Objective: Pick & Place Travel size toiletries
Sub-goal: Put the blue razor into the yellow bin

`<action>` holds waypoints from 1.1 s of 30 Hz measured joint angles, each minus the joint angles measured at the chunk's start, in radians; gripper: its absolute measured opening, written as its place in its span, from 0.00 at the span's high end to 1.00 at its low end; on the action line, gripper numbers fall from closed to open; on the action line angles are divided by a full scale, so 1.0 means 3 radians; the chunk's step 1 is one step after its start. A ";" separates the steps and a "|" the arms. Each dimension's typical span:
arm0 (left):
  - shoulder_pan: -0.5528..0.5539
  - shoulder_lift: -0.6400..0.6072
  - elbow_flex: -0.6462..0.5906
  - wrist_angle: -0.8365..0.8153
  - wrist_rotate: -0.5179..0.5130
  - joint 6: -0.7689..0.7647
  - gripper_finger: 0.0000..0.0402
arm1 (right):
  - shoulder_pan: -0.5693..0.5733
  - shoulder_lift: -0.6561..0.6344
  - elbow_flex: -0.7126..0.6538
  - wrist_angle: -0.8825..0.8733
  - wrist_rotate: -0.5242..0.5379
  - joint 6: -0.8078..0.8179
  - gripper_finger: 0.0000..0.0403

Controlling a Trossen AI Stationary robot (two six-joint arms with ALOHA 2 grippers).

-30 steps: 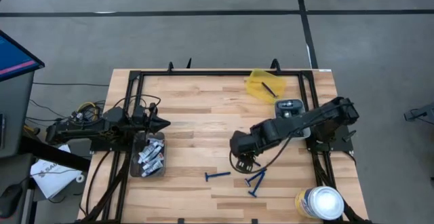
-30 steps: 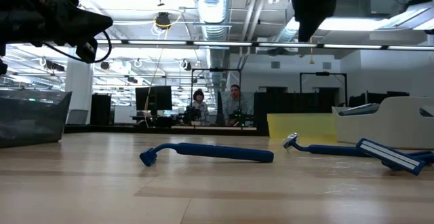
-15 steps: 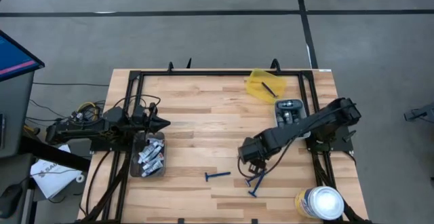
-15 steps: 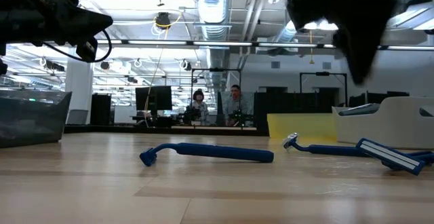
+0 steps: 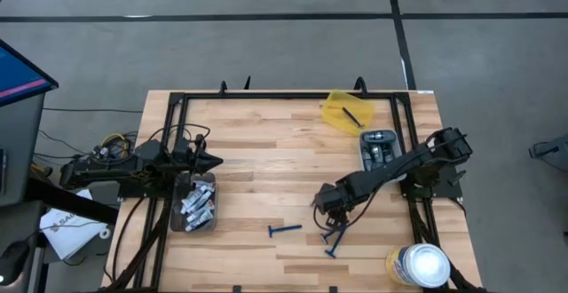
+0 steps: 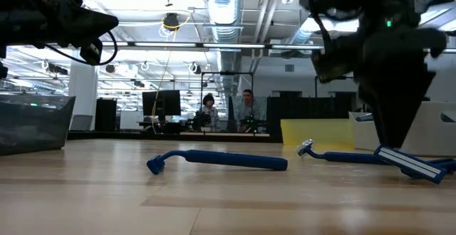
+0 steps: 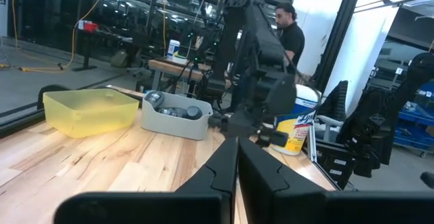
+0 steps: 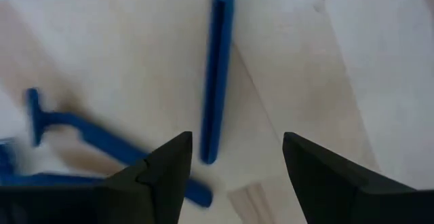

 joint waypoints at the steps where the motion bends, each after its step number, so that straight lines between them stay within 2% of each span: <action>1: 0.0001 0.0000 0.0000 0.0001 -0.0001 0.0000 0.98 | -0.0016 0.0000 -0.0065 0.0090 0.0000 -0.0003 0.45; 6: 0.0000 0.0000 0.0000 0.0005 0.0000 0.0000 0.99 | -0.0110 -0.0008 -0.0240 0.0413 -0.0023 -0.0009 0.45; 18: 0.0000 0.0000 0.0000 0.0018 0.0000 0.0000 0.97 | -0.0073 0.0054 -0.0232 0.0365 0.0137 -0.0022 0.48; 25: 0.0001 0.0001 0.0000 0.0021 0.0000 0.0000 0.98 | -0.0018 0.0239 -0.0162 0.0181 0.0205 -0.0003 0.62; 33: 0.0000 0.0001 0.0000 0.0027 0.0000 0.0000 0.98 | -0.0053 0.0247 -0.0085 0.0039 0.0282 0.0002 0.88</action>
